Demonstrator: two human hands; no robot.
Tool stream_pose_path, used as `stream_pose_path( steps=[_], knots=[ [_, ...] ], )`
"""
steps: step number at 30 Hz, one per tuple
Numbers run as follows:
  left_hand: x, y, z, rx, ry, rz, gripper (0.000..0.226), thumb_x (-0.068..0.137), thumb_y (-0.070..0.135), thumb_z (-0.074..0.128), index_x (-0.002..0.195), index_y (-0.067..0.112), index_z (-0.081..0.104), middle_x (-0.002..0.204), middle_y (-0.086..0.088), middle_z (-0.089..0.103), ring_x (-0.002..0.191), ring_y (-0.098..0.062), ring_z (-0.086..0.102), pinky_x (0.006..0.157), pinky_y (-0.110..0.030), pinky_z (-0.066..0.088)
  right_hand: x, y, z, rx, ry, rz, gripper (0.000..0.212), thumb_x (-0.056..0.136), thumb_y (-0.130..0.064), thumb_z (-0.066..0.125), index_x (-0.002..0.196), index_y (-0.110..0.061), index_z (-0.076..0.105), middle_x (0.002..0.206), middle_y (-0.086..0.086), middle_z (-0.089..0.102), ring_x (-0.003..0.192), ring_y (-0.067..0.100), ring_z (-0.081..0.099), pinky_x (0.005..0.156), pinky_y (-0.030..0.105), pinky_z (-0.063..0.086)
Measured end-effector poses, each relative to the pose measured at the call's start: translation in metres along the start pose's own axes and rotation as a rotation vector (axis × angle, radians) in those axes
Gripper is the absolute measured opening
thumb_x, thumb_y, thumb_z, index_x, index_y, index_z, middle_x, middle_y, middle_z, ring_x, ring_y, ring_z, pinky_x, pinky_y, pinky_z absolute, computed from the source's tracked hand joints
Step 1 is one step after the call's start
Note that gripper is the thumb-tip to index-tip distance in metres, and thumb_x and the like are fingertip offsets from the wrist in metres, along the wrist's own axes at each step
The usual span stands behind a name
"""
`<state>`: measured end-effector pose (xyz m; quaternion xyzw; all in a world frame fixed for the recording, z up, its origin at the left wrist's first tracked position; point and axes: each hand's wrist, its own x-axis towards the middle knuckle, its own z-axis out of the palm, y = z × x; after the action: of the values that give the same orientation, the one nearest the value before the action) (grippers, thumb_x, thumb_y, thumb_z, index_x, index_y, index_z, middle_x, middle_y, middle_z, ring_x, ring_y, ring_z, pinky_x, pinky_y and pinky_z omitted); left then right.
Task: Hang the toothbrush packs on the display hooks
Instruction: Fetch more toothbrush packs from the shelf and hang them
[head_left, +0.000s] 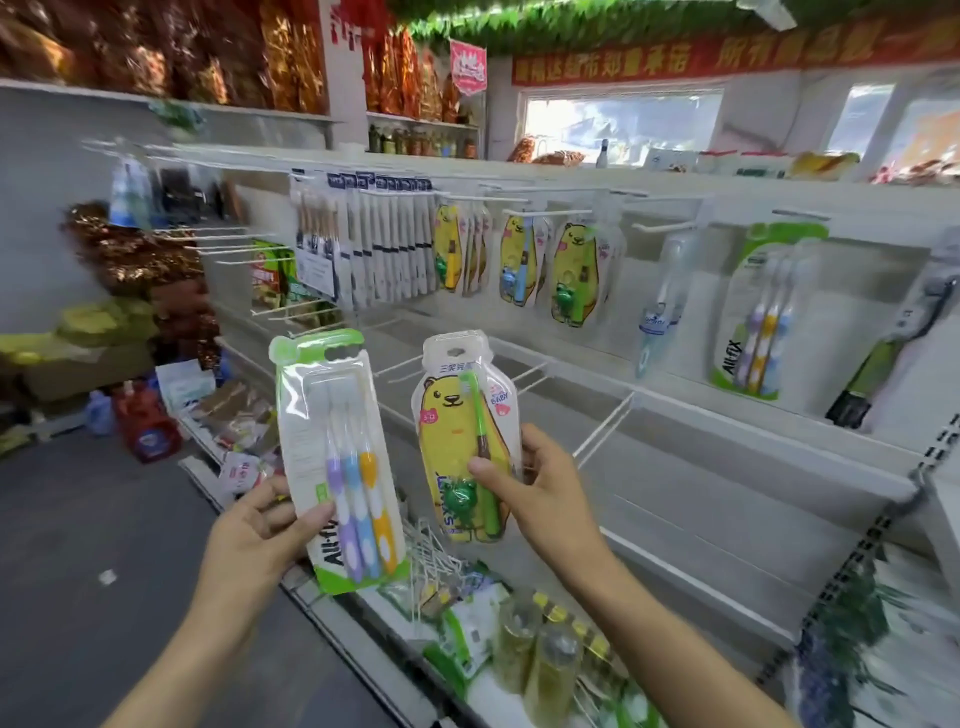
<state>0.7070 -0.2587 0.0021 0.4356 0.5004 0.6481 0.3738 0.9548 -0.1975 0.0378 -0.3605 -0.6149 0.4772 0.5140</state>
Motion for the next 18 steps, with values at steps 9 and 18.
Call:
stream_pose_path(
  steps=[9,18],
  knots=[
    [0.083,-0.011,-0.028,-0.007,-0.256,-0.038,0.017,0.086,-0.007,0.063,0.102,0.001,0.063,0.09,-0.01,0.078,0.066,-0.012,0.072,0.052,-0.019,0.055,0.024,0.009,0.041,-0.055,0.273,-0.013,0.024,0.088,-0.017,0.075,0.111,-0.015,0.068,0.103,0.003,0.077,0.097,0.022,0.073,0.087,0.049,0.059],
    [0.148,-0.021,-0.05,-0.027,-0.466,-0.025,0.033,0.074,0.011,0.077,0.106,0.015,0.072,0.101,-0.008,0.077,0.096,-0.027,0.074,0.076,-0.03,0.062,0.049,0.006,0.076,-0.053,0.46,-0.037,0.024,0.089,-0.007,0.072,0.113,-0.009,0.067,0.102,0.008,0.077,0.096,0.027,0.074,0.086,0.049,0.06]
  ],
)
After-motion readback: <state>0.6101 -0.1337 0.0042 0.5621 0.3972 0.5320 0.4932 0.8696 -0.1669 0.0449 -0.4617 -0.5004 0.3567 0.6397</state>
